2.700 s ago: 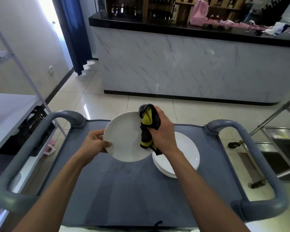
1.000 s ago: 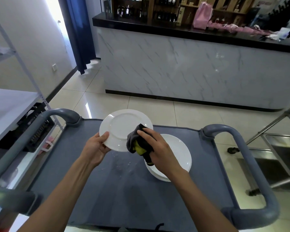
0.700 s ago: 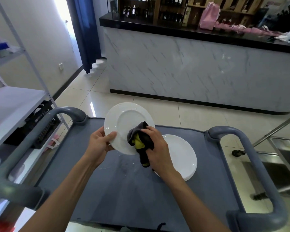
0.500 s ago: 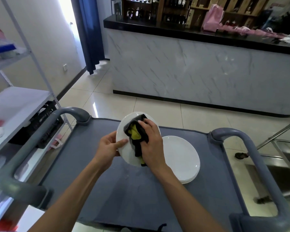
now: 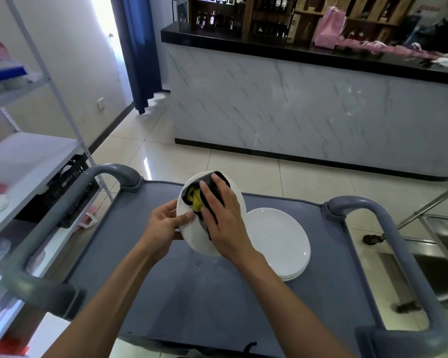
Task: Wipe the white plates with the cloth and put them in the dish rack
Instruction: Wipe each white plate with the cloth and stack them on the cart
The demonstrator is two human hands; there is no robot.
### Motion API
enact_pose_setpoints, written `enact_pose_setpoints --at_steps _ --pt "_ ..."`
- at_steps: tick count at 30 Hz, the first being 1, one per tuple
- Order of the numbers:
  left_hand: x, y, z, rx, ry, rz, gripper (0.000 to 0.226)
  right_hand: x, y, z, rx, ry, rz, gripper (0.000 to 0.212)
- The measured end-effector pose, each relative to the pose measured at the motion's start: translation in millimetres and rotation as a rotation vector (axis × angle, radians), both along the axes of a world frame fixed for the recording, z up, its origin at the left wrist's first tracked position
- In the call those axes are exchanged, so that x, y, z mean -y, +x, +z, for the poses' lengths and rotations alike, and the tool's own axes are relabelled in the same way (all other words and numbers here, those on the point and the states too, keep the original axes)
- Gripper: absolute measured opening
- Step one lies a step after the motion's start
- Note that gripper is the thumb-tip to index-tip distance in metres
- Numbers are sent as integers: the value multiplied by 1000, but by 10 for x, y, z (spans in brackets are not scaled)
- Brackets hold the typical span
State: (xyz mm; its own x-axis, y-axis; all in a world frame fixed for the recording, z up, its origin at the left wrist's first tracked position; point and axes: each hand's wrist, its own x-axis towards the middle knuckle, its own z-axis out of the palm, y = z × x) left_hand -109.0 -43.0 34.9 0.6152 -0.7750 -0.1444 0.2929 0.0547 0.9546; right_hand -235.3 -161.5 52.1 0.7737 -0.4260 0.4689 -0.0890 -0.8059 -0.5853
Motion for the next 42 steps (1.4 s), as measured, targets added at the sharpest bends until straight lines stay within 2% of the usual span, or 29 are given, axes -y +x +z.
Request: enact_pose_setpoints --at_steps 5,14,21,24,30,34,39,42 --pt "-14 27 16 28 -16 -50 32 4 15 1 20 -188 11 44" --pt "-56 15 90 71 -20 -108 38 29 264 152 58 -244 3 43" --pt "-118 71 6 12 -39 -22 34 414 281 154 85 40 -211 42" --pt "-147 107 -38 -28 -50 0 38 530 212 104 112 157 -269 42" --pt "-214 185 -104 -168 -99 88 40 638 54 3 132 385 -384 42" --pt "-196 262 -68 -249 -182 140 27 558 -3 -35 213 531 -429 41" --pt "-145 308 8 -349 -288 186 30 304 48 -44 346 749 -474 42" --pt "-113 320 86 -374 -334 204 32 145 114 -7 407 755 -479 42"
